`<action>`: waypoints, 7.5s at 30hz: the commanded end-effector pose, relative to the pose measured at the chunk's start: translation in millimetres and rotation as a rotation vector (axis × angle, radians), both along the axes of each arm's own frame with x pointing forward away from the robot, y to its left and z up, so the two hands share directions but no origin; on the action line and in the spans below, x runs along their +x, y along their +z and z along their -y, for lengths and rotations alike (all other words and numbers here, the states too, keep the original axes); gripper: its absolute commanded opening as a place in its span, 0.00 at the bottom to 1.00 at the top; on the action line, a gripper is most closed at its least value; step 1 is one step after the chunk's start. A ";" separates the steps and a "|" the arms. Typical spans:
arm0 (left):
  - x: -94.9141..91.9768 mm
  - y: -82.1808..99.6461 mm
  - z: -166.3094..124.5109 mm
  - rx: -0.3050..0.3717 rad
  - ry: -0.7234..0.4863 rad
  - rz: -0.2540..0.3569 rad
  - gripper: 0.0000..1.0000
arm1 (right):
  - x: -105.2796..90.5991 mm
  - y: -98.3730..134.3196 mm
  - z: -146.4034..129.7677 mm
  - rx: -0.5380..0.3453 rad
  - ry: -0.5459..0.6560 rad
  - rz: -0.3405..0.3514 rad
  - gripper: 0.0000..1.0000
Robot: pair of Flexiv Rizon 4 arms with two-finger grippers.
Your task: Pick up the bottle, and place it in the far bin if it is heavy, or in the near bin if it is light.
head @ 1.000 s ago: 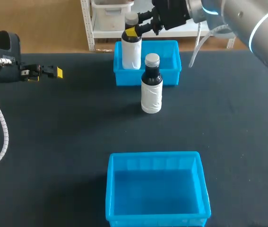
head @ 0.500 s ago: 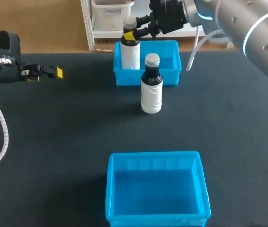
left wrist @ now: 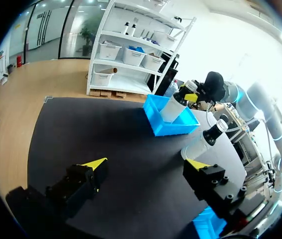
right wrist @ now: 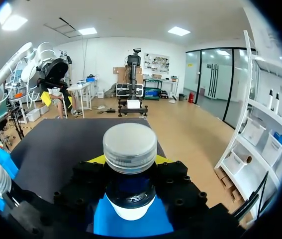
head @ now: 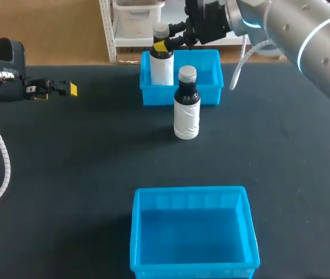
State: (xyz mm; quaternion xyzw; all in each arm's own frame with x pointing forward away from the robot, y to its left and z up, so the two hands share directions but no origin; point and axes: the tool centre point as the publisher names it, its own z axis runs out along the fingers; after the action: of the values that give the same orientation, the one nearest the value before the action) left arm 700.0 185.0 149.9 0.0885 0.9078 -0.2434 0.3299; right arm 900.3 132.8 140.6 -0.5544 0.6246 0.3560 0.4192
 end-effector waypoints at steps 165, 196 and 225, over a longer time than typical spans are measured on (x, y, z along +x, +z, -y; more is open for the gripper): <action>0.0 0.0 0.0 0.000 0.000 0.000 1.00 | -150.5 -10.6 92.1 -0.072 -0.008 -0.073 1.00; 0.0 0.0 0.0 0.000 0.000 0.000 1.00 | -146.4 -20.7 65.4 -0.056 0.040 -0.095 1.00; 0.0 0.0 0.0 0.000 0.000 0.000 1.00 | -145.8 -25.7 60.3 -0.047 0.050 -0.111 0.79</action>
State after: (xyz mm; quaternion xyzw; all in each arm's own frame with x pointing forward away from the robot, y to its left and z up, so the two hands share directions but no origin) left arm 700.0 185.0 149.9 0.0885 0.9078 -0.2434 0.3299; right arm 754.7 72.7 114.7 -0.5589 0.6411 0.3814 0.3621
